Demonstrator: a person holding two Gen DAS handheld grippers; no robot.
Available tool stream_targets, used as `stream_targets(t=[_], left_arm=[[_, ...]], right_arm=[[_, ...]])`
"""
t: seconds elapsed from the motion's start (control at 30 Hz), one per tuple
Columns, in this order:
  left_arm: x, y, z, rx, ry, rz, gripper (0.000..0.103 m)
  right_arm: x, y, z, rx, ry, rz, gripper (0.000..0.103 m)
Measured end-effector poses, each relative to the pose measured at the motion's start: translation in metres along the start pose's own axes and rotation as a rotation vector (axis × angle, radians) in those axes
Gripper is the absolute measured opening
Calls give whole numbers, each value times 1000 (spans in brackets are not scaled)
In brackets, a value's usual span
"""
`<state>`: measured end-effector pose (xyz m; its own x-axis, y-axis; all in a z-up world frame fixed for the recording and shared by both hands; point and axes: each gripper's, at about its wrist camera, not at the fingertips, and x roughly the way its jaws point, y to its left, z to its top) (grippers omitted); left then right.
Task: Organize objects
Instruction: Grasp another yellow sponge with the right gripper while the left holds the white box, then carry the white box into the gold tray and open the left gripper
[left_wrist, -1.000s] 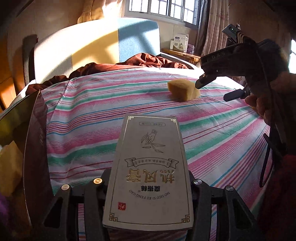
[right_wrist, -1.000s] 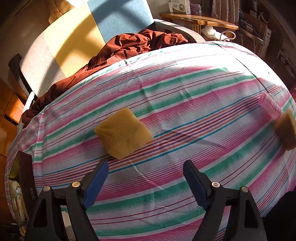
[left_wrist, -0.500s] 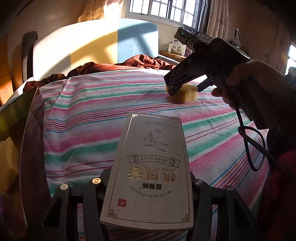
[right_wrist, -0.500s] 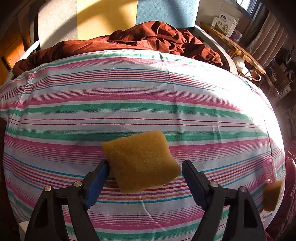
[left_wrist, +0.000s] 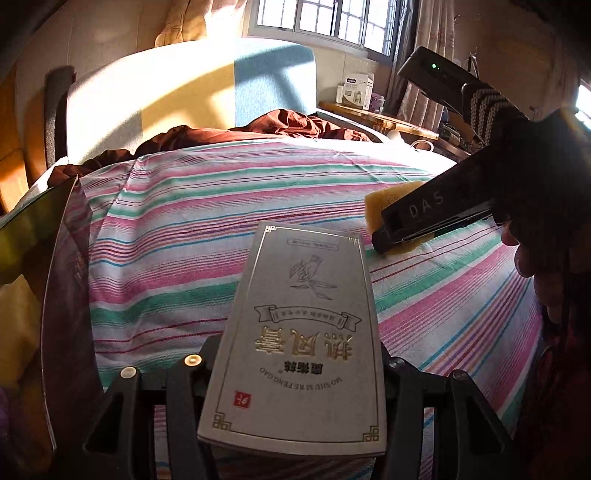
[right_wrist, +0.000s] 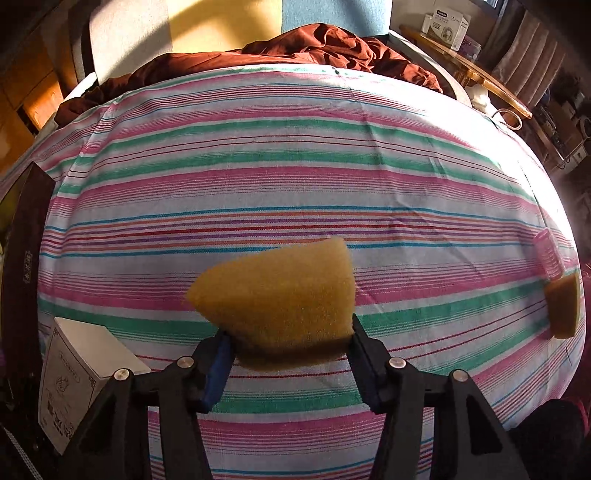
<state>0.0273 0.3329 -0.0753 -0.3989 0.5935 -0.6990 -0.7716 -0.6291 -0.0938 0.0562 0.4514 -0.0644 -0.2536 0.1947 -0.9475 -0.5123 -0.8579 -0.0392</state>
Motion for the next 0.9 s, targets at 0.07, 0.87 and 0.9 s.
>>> stream_targets(t=[0.07,0.87,0.9], left_arm=[[-1,-1,0,10,3,7,53],[-40,-4,-5,3,16,54,53],[-45,-5,-3,7,3,58,53]], right_arm=[[0,2,0,-23,-11,-12,56],[5,10,7,-81,-29,-41,56],[5,11,7,-83,-29,-43,56]])
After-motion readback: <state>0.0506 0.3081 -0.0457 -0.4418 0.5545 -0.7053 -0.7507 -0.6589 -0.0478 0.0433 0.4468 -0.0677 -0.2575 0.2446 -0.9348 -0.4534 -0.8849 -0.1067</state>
